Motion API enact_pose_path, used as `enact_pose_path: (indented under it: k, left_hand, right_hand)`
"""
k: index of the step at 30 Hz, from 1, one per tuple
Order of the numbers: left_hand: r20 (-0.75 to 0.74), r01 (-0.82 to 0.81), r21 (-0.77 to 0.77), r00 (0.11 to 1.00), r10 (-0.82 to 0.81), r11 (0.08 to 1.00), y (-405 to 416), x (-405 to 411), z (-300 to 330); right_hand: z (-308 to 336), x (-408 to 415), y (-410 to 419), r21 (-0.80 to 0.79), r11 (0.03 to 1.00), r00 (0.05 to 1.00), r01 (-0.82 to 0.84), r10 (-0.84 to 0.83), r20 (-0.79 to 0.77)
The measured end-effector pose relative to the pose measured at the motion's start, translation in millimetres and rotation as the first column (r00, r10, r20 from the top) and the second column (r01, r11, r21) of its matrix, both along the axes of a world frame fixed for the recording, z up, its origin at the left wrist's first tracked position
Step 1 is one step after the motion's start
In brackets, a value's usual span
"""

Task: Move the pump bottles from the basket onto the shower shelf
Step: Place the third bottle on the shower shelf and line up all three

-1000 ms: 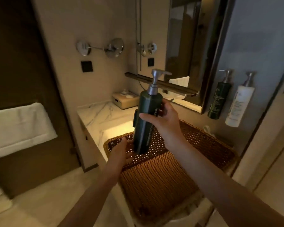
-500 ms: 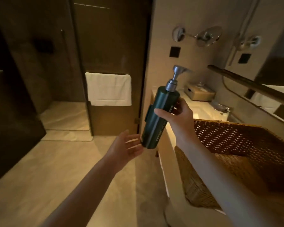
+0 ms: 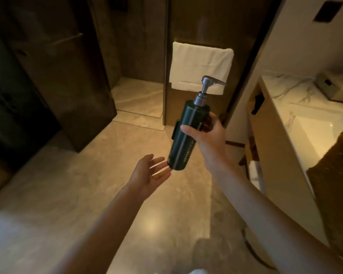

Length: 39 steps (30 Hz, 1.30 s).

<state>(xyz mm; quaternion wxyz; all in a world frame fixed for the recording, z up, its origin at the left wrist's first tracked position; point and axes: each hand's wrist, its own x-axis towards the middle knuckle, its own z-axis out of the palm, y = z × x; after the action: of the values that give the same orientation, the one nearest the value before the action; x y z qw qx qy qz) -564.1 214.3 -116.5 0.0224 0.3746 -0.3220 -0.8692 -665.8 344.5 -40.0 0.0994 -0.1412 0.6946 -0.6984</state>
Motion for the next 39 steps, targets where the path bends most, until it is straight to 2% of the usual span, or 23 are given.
enact_pose_path:
  k: [7,14,23,29,34,39]
  left_hand:
    - [0.063,-0.104,-0.008,0.993,0.104,0.995,-76.8,2.3,-16.6]
    - [0.087,-0.168,0.027,0.982,0.165,0.985,-147.8,-45.3,-33.6]
    - [0.095,-0.252,0.007,0.964,0.250,0.968,-277.1,-195.0,-10.9]
    - [0.114,-0.303,0.013,0.947,0.300,0.953,-354.4,-268.6,-1.0]
    - [0.143,-0.315,0.043,0.941,0.306,0.948,-422.2,-321.3,-13.8]
    - [0.093,-0.294,0.058,0.953,0.288,0.954,-515.2,-385.4,-20.7]
  right_hand:
    - [-17.7,-7.3,-93.8,0.014,0.999,0.998,-0.049,0.048,0.046]
    - [-35.4,-64.8,-177.9,0.056,0.986,0.987,-0.158,0.156,0.044]
    - [-14.7,-219.8,-307.8,0.043,0.958,0.959,-0.283,0.284,-0.016]
    - [-8.4,-292.7,-393.8,0.059,0.936,0.934,-0.348,0.351,-0.059]
    - [-22.9,-350.2,-468.2,0.048,0.930,0.930,-0.365,0.366,-0.023]
    - [-24.1,-416.0,-558.5,0.059,0.944,0.943,-0.326,0.329,-0.053]
